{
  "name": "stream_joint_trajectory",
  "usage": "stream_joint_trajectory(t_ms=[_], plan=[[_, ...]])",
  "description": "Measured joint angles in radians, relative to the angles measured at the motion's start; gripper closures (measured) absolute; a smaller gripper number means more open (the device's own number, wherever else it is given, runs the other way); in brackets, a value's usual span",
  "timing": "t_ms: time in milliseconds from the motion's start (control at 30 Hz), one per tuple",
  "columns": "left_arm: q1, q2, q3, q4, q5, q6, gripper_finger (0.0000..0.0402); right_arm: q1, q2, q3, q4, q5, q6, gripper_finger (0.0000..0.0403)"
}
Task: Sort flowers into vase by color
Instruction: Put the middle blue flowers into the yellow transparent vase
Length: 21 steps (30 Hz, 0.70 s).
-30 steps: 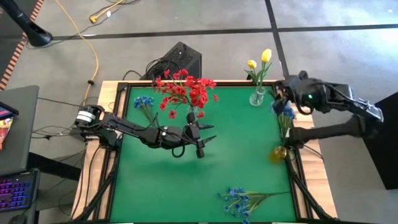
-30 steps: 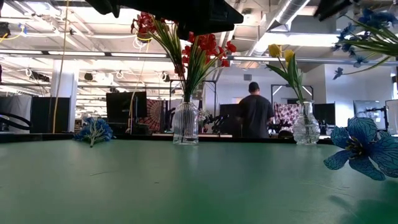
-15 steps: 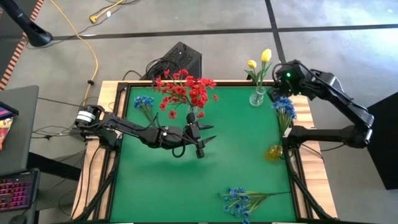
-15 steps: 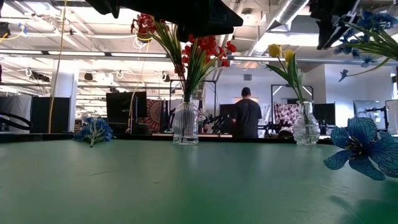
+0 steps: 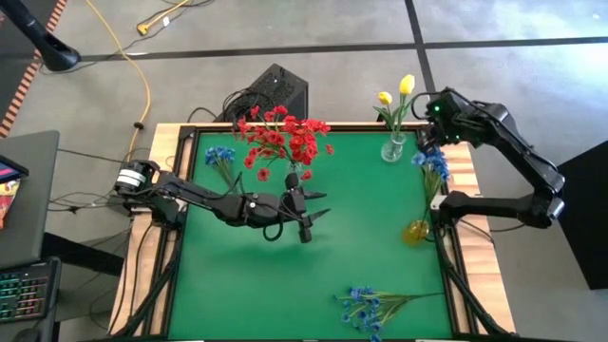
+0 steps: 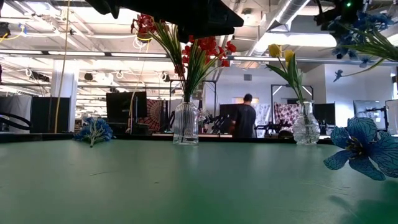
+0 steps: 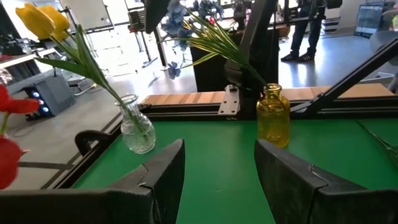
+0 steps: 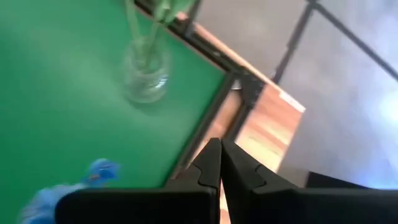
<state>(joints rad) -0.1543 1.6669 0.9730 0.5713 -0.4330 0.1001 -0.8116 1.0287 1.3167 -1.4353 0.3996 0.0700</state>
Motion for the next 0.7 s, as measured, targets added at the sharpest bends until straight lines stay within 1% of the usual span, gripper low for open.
stream_joint_trajectory(t_ms=[167,333,433,567,633,700], plan=[[0.000,0.000,0.000,0.002,0.009,0.000,0.0219,0.039,-0.032,0.000,-0.009,-0.100,0.007,0.0386],[0.000,0.000,0.000,0.003,0.009,0.000,0.0219,0.092,-0.063,0.000,-0.077,-0.205,0.061,0.0385],[0.001,0.000,0.000,0.004,0.009,0.000,0.0219,0.126,-0.083,0.002,-0.108,-0.222,0.096,0.0373],[0.003,0.000,0.000,0.017,0.009,0.000,0.0219,0.173,-0.103,0.054,-0.133,-0.225,0.129,0.0374],[0.003,0.000,0.000,0.021,0.009,0.000,0.0219,0.194,-0.110,0.092,-0.135,-0.260,0.140,0.0382],[0.003,0.000,0.000,0.022,0.008,0.000,0.0219,0.212,-0.114,0.138,-0.135,-0.317,0.146,0.0385]])
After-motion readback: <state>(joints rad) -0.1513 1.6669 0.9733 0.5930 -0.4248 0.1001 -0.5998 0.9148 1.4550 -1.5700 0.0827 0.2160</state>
